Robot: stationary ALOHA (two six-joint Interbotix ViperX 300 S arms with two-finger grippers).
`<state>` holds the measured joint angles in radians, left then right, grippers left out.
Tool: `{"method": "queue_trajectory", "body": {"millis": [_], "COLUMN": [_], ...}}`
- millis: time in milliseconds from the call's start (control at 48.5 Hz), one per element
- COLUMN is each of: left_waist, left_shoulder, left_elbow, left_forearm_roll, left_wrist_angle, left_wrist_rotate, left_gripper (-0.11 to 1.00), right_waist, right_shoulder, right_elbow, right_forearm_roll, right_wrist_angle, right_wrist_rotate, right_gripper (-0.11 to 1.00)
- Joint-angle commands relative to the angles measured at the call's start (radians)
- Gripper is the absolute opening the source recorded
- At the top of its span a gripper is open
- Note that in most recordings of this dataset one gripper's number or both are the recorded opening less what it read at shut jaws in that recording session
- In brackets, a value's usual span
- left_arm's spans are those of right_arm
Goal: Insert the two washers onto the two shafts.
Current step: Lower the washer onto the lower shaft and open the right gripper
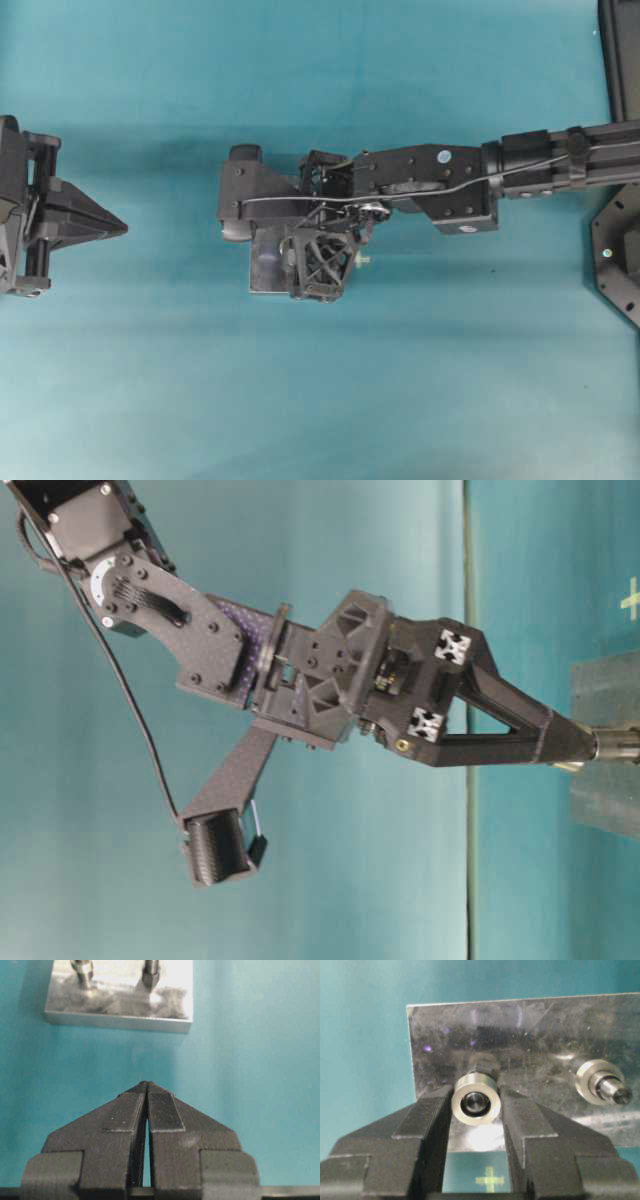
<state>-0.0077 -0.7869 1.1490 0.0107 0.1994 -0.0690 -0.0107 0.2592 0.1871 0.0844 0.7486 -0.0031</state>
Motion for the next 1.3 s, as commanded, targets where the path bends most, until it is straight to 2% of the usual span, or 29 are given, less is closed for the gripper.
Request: {"method": "queue_trajectory", "body": {"millis": [0, 268, 309, 433, 495, 660, 825, 1073, 1279], "left_waist": [0.000, 0.000, 0.000, 0.000, 0.000, 0.000, 0.000, 0.000, 0.000], "left_shoulder": [0.002, 0.002, 0.002, 0.002, 0.002, 0.002, 0.002, 0.000, 0.000], "left_elbow": [-0.011, -0.014, -0.014, -0.015, -0.017, -0.018, -0.015, -0.017, -0.018], "left_forearm_roll": [0.003, 0.002, 0.003, 0.002, 0.002, 0.002, 0.002, 0.003, 0.003], "left_wrist_angle": [-0.008, -0.009, -0.008, -0.009, -0.008, -0.009, -0.008, -0.009, -0.009], "left_wrist_rotate": [-0.002, -0.002, -0.002, -0.002, -0.003, -0.003, -0.003, -0.003, -0.003], "left_gripper": [0.00, 0.00, 0.00, 0.00, 0.00, 0.00, 0.00, 0.00, 0.00], "right_waist": [0.000, -0.005, -0.006, -0.006, 0.002, 0.031, 0.028, -0.043, -0.028], "right_shoulder": [-0.015, 0.000, 0.006, 0.020, 0.021, 0.018, 0.020, 0.026, 0.023], "right_elbow": [-0.018, -0.032, -0.034, -0.044, -0.051, -0.054, -0.054, -0.058, -0.067], "right_forearm_roll": [0.000, 0.000, 0.000, 0.008, 0.018, 0.063, 0.063, 0.055, 0.058], "right_wrist_angle": [0.009, 0.014, 0.014, 0.025, 0.034, 0.035, 0.034, 0.017, 0.028], "right_wrist_rotate": [-0.009, -0.006, -0.005, -0.005, -0.005, -0.005, -0.008, -0.009, -0.008], "right_gripper": [0.33, 0.34, 0.39, 0.69, 0.75, 0.69, 0.69, 0.69, 0.69]}}
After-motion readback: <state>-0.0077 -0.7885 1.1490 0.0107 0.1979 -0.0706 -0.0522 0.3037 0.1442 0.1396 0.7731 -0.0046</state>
